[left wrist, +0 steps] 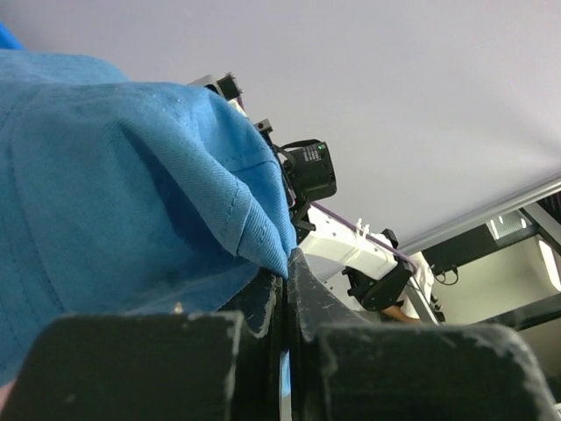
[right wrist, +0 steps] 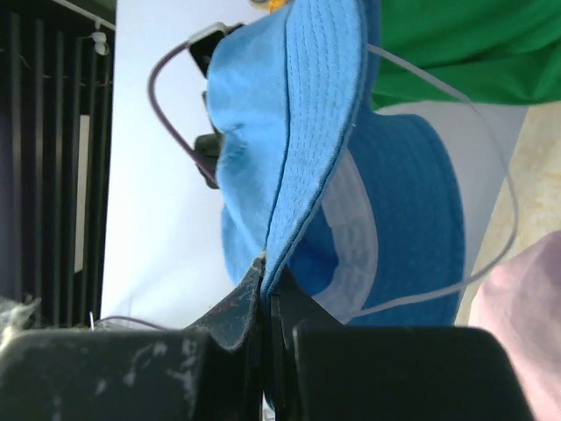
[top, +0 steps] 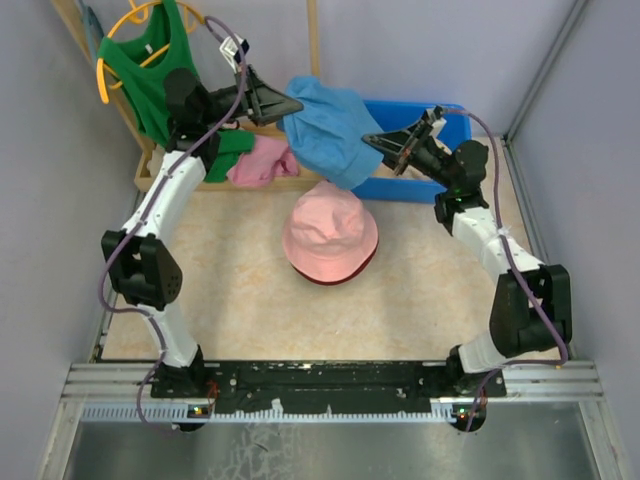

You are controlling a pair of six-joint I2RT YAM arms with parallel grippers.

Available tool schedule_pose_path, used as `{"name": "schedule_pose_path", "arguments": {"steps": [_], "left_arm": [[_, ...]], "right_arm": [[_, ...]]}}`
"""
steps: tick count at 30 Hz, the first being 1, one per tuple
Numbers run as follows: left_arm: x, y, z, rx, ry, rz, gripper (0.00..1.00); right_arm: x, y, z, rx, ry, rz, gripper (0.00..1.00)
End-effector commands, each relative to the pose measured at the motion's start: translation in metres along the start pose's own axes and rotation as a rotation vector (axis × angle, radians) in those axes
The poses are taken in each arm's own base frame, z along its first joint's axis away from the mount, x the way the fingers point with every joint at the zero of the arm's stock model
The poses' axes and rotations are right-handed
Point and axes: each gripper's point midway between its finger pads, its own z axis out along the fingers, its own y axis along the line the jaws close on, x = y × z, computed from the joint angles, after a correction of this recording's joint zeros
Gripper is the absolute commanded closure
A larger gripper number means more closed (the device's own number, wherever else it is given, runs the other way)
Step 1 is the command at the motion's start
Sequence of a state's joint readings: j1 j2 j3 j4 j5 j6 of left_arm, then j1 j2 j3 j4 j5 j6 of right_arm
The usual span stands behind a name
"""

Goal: Stack the hats

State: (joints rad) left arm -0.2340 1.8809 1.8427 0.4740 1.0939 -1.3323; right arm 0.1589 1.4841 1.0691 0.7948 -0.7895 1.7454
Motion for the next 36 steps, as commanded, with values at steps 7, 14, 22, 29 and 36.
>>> {"name": "schedule_pose_path", "arguments": {"steps": [7, 14, 22, 29, 36], "left_arm": [[0.012, -0.035, -0.037, -0.118, 0.024, 0.005, 1.0], [0.03, -0.031, -0.069, -0.221, 0.009, -0.05, 0.96], [0.069, 0.008, -0.089, -0.325, 0.034, -0.172, 0.88], [0.096, 0.051, -0.097, -0.36, 0.063, -0.274, 0.86], [0.1, 0.076, -0.095, -0.367, 0.083, -0.29, 0.78]], "right_arm": [[0.075, 0.007, 0.036, 0.063, 0.128, 0.003, 1.0], [0.107, 0.004, 0.043, 0.109, 0.159, 0.039, 1.0], [0.114, -0.01, 0.03, 0.221, 0.142, -0.042, 1.0], [0.109, -0.03, 0.017, 0.356, 0.12, -0.156, 1.0], [0.099, -0.05, 0.004, 0.46, 0.089, -0.211, 1.0]]}}
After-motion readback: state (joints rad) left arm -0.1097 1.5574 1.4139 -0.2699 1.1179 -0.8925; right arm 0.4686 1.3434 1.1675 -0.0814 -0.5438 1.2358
